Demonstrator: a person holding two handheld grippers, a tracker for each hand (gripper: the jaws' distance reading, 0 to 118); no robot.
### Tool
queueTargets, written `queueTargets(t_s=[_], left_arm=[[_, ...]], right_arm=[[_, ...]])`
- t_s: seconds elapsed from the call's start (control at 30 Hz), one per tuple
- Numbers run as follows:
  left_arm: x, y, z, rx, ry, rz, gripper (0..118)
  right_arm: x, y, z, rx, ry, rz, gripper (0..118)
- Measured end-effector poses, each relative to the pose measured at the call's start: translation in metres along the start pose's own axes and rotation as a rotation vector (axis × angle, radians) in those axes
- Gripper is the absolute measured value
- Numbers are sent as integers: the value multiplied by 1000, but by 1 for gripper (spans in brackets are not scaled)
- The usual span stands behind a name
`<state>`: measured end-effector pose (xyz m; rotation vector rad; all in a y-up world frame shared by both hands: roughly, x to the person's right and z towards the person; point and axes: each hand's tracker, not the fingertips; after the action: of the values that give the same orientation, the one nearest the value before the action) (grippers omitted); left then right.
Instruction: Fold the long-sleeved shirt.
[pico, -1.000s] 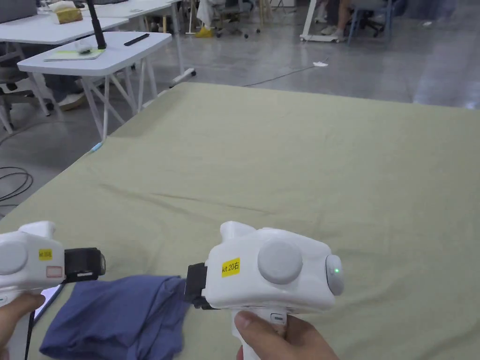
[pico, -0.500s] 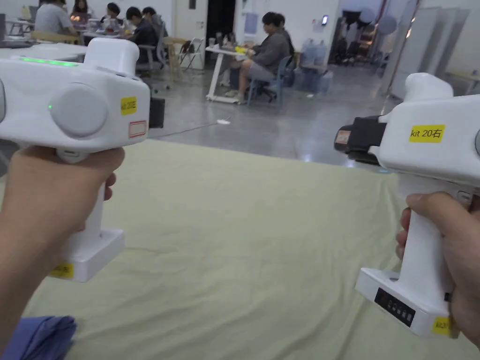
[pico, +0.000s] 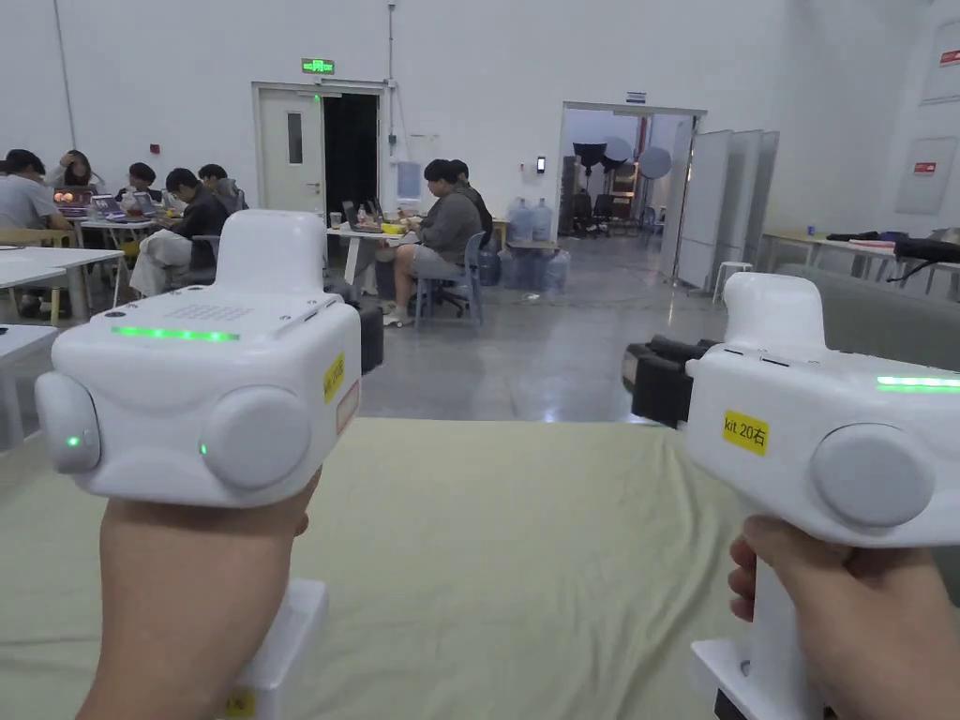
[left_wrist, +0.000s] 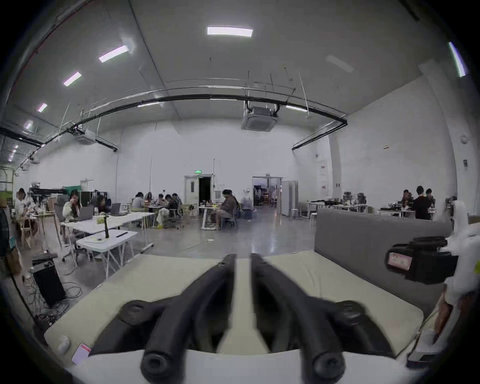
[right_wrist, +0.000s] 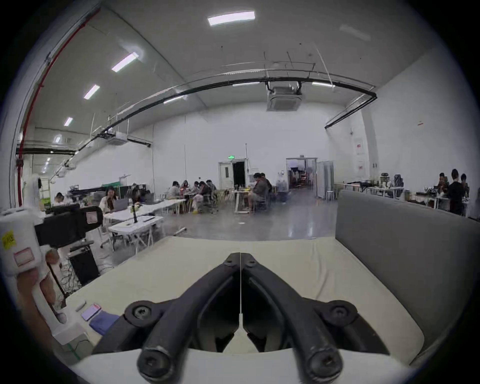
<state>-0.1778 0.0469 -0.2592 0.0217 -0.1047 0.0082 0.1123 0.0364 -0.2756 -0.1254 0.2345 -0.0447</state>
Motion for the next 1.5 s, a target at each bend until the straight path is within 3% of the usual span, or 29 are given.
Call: queueTargets(t_s=[0.03,0.07,0.1,0.13,0.2,0.47,1.5], left_arm=[[0,-4,3,-8,-6,3,39],[3,-7,-1,-53,-12,-2,88],[4,-11,-3,-101,-17,-15,118],[5,-17,7,-81,-78,-15,117],[15,-22,1,-78,-25,-20,118],[10,-36,-2,-124,5,-1,118],[-2,-26,6,-77,66,7,118]], right_arm=[[2,-2,-3,-7,41,-34,58],[0,-4,-7,-24,18,-50,97],[-2,-4,-9,-58,-10,-39,118],[-6,-5,-8,-60,-37,-7,118],[-11,-9,-13,-111,-100,-29,118],[-20,-16,-12,-67,-35,-10,118],[-19,-19,-23,-100,-62,-50,118]])
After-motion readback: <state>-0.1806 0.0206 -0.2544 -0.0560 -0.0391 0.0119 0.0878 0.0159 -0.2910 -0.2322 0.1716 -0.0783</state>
